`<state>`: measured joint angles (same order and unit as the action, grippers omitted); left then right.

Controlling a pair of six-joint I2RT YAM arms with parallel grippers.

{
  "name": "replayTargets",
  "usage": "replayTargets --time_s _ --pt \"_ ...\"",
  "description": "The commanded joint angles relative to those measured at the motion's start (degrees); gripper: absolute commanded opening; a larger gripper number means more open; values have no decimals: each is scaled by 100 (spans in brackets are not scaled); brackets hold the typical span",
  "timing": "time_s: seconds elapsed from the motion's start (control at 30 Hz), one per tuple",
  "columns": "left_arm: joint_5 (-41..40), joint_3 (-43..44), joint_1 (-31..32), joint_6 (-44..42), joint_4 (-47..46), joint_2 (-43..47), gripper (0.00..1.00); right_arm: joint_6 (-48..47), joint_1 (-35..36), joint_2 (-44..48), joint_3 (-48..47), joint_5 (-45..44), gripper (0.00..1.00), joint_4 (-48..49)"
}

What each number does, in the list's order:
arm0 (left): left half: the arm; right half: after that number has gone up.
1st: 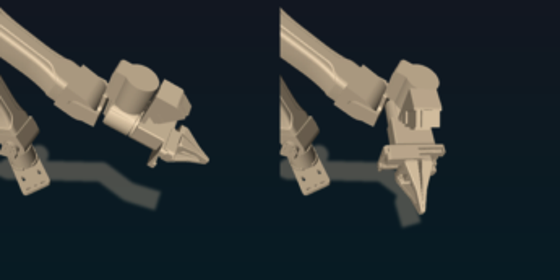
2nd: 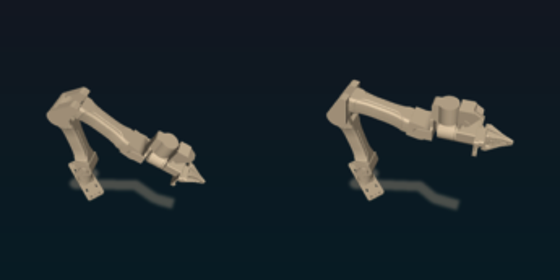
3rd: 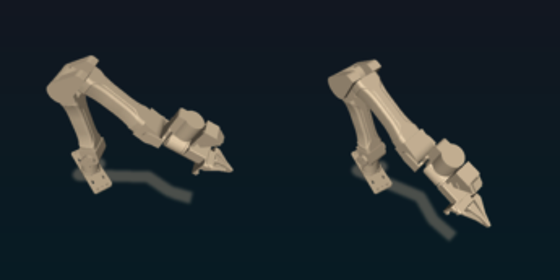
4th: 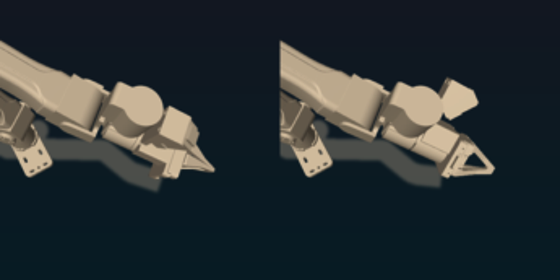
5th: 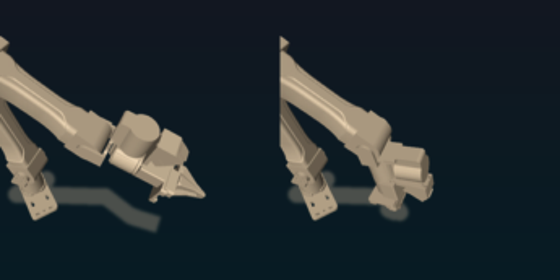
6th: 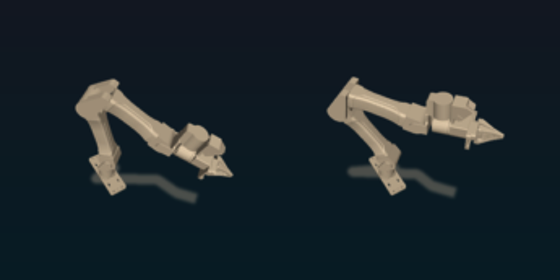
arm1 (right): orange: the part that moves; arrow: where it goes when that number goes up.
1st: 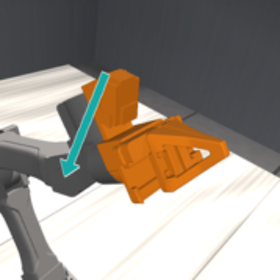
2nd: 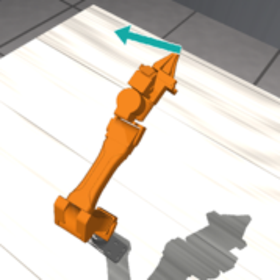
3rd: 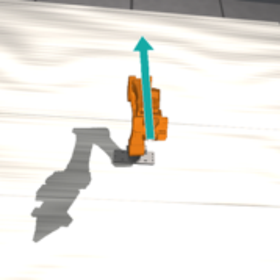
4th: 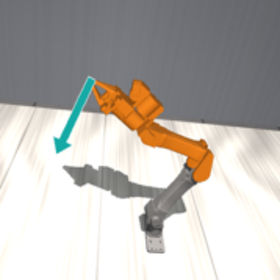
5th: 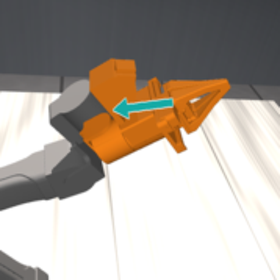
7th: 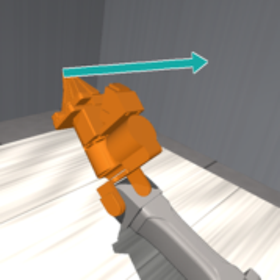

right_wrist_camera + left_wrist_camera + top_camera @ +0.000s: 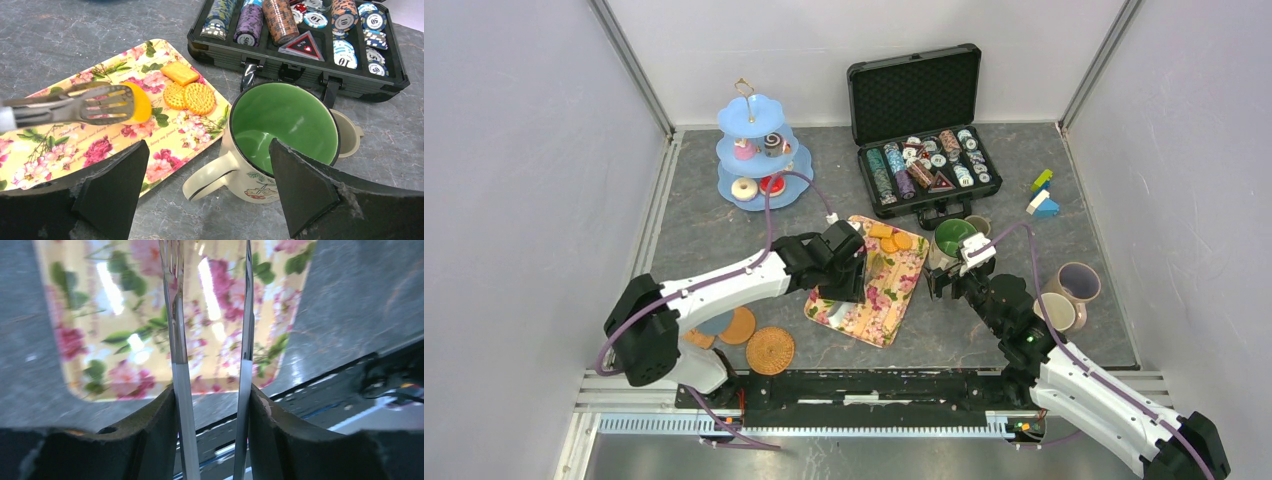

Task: Serve the afternoon tea
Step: Move the tray with dessert.

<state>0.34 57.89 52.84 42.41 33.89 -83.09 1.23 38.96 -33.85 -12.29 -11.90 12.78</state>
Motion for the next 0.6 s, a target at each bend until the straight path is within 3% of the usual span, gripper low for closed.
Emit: replayTargets --time_s 0.0,0.3,0.57 --pt "-782 687 14 -1056 1414 290 26 48 24 -30 -119 27 98 164" --pt "-2322 1873 636 -1859 3972 -315 28 52 24 -71 -121 50 98 178" --pt "-3327 2677 1565 -1864 5041 -1439 29 52 24 -91 -128 72 98 167"
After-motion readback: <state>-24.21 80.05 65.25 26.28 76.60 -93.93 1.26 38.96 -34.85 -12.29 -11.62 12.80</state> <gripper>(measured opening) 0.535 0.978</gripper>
